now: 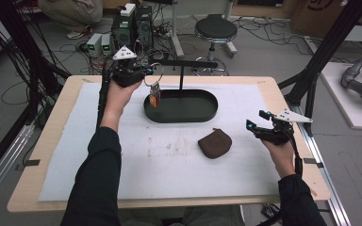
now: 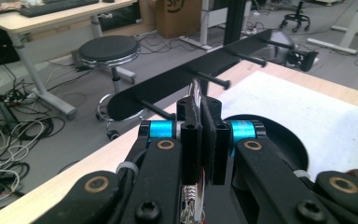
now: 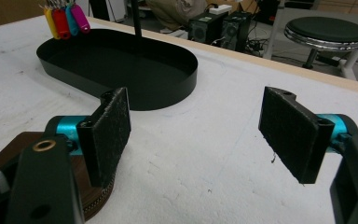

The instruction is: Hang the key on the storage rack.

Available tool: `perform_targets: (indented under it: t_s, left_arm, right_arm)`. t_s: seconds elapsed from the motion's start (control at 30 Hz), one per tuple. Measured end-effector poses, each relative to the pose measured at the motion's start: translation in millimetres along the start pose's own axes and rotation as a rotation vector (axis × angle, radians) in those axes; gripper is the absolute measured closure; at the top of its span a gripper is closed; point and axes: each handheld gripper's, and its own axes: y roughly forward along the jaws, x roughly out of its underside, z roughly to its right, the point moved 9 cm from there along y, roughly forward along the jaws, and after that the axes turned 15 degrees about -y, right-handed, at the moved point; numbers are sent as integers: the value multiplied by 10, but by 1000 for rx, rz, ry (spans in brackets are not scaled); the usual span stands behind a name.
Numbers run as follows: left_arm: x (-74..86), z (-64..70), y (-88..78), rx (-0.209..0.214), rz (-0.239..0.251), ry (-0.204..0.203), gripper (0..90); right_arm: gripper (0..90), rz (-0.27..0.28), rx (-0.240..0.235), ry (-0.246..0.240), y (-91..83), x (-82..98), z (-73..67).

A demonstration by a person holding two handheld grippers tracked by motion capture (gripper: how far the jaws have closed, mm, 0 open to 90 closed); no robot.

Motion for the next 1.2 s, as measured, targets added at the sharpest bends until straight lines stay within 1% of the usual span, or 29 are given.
perform_targets:
  t_s: [0.23, 0.47, 0.6, 0.77, 0.9, 1.2]
  left_arm:
    - [25, -61, 58, -16, 4, -14, 864]
    - [38, -107, 83, -31, 4, -16, 864]
    - [51, -141, 96, -36, 3, -30, 864]
    - [75, -180, 111, -51, -2, -37, 864]
    - [102, -213, 122, -56, -2, -57, 863]
    - [151, -199, 170, -60, -19, -56, 861]
  right_arm:
    - [255, 1, 0, 1, -2, 0, 4]
    - [255, 0, -1, 2, 3, 1, -2]
    - [255, 1, -1, 3, 3, 2, 2]
    - [255, -1, -2, 4, 5, 1, -4]
    - [256, 1, 0, 2, 3, 0, 1]
    - [255, 2, -1, 2, -2, 0, 3]
